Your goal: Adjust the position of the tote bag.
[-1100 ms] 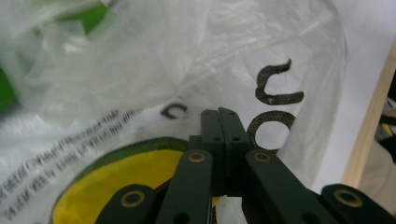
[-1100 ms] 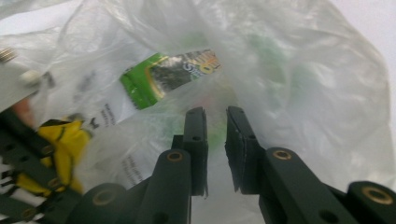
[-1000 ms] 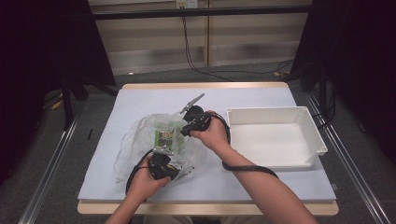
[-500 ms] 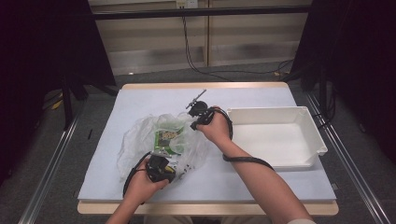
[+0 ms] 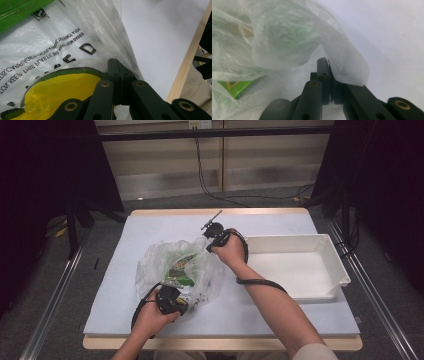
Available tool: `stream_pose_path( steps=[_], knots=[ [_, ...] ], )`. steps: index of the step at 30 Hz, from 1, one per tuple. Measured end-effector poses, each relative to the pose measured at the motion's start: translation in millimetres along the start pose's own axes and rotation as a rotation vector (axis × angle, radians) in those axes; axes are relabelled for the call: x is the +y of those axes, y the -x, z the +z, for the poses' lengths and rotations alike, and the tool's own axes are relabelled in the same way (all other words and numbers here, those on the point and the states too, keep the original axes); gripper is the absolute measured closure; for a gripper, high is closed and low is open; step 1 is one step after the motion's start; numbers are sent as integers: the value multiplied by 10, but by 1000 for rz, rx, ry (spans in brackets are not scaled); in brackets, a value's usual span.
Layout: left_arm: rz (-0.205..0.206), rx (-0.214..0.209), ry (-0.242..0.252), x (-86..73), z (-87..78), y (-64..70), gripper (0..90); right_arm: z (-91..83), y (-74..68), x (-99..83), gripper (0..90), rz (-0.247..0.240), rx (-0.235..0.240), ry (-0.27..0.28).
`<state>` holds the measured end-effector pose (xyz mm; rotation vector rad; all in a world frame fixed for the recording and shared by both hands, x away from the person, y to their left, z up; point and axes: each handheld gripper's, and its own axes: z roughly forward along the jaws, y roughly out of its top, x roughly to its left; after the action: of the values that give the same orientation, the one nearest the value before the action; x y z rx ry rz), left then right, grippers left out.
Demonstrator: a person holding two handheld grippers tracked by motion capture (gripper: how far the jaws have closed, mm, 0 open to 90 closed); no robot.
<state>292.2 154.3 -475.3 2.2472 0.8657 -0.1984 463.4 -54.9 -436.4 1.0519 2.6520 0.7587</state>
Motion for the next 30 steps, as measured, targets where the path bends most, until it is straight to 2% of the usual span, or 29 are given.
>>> stream_pose_path(
  steps=[2, 5, 8, 11, 12, 14, 17, 19, 24, 26, 28, 30],
  knots=[
    [-7, 7, 0, 4, 3, 10, 900, 24, 20, 28, 881, 6, 11, -2],
    [-9, -7, -1, 3, 3, -1, 900, 68, 55, 66, 888, 3, 6, -13],
    [-14, -13, -8, 1, -3, -15, 900, 110, 105, 100, 887, -39, -43, -37],
    [-37, -29, 3, -2, 1, -42, 900, 143, 152, 96, 884, 0, -15, -29],
    [-39, -36, 5, -1, 1, -52, 900, 142, 149, 98, 877, -7, -18, -26],
    [-43, -17, 12, 6, -5, -62, 900, 133, 128, 103, 838, -19, -15, -27],
    [-60, -43, 53, 25, -38, -90, 899, 69, 90, 92, 818, -42, -4, -16],
    [-61, -18, 62, 58, -91, -97, 865, 6, 48, 71, 794, -35, 10, -9],
    [-63, 10, 98, 136, -213, -137, 812, -133, -76, -1, 738, -76, 28, 9],
    [-59, 39, 119, 174, -267, -159, 763, -187, -129, -19, 712, -77, 34, 19],
    [-63, 50, 117, 203, -321, -185, 769, -246, -160, -31, 701, -83, 36, 33],
    [-65, 74, 136, 223, -358, -208, 751, -292, -195, -45, 682, -87, 41, 42]
  ],
)
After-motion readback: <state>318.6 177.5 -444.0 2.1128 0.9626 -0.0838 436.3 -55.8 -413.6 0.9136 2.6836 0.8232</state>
